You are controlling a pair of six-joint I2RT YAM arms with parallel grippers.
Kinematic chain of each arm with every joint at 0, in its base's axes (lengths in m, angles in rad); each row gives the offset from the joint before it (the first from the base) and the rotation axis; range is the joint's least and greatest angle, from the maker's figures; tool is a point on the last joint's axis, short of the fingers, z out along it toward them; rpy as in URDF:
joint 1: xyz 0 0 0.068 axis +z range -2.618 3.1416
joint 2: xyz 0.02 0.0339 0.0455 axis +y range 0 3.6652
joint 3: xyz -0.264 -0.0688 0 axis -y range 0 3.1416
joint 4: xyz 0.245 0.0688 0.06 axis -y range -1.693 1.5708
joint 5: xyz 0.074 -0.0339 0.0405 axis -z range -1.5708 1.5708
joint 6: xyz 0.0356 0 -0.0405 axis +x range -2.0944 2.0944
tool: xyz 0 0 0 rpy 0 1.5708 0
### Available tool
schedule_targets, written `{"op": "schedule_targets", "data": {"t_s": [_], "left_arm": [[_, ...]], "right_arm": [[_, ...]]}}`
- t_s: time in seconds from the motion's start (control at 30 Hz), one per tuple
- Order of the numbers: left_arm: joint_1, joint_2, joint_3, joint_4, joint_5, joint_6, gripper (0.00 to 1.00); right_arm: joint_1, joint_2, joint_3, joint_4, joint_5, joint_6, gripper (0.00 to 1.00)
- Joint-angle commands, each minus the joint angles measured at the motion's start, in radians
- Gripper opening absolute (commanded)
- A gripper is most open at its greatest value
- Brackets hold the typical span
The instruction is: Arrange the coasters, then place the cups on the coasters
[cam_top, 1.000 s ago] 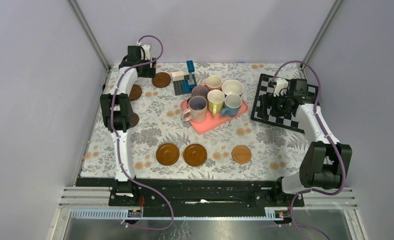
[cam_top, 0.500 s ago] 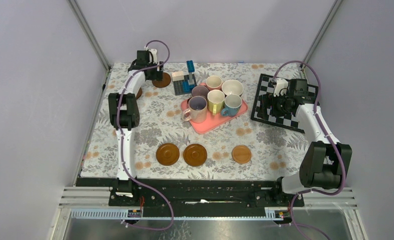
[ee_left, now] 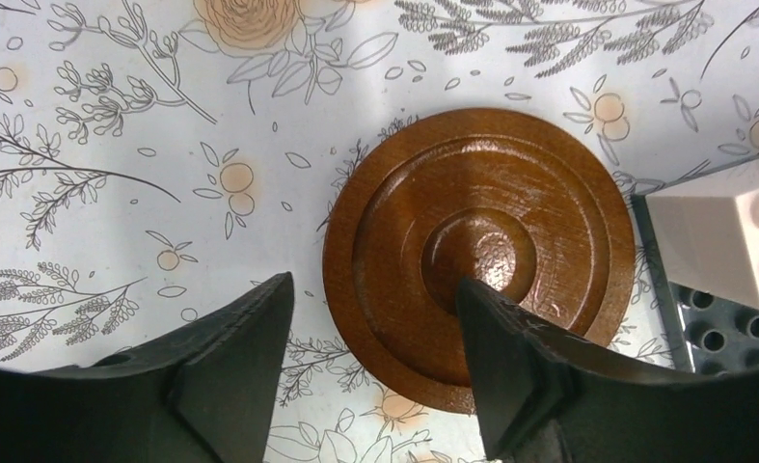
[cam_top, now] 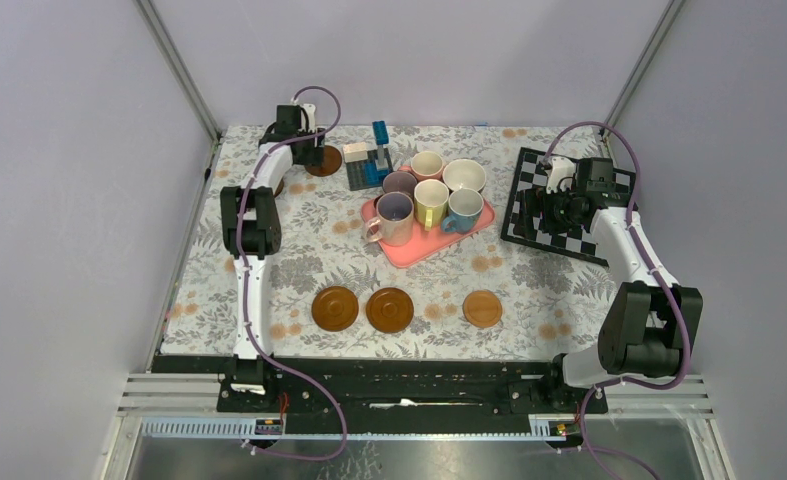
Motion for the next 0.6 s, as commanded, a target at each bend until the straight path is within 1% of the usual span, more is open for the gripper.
{"op": "schedule_targets", "data": {"t_s": [0.0, 0.13, 0.27, 0.33, 0.57], "left_arm": [[-0.004, -0.007, 0.024, -0.028, 0.010, 0.008, 0.65], [-0.004, -0.087, -0.098, -0.035, 0.036, 0.020, 0.59], [-0.006, -0.134, -0.177, -0.063, 0.046, 0.030, 0.52], [-0.006, -0.164, -0.229, -0.062, 0.041, 0.033, 0.49], [-0.004, -0.273, -0.404, -0.061, 0.010, 0.047, 0.47]], "right_arm": [[-0.003, -0.006, 0.001, 0.005, 0.006, -0.016, 0.98], [-0.003, -0.014, -0.005, 0.010, 0.005, -0.016, 0.98], [-0.003, -0.021, -0.003, 0.007, -0.001, -0.016, 0.98], [-0.003, -0.029, -0.006, 0.007, -0.003, -0.016, 0.98], [-0.003, -0.052, -0.012, 0.009, -0.010, -0.016, 0.98]]}}
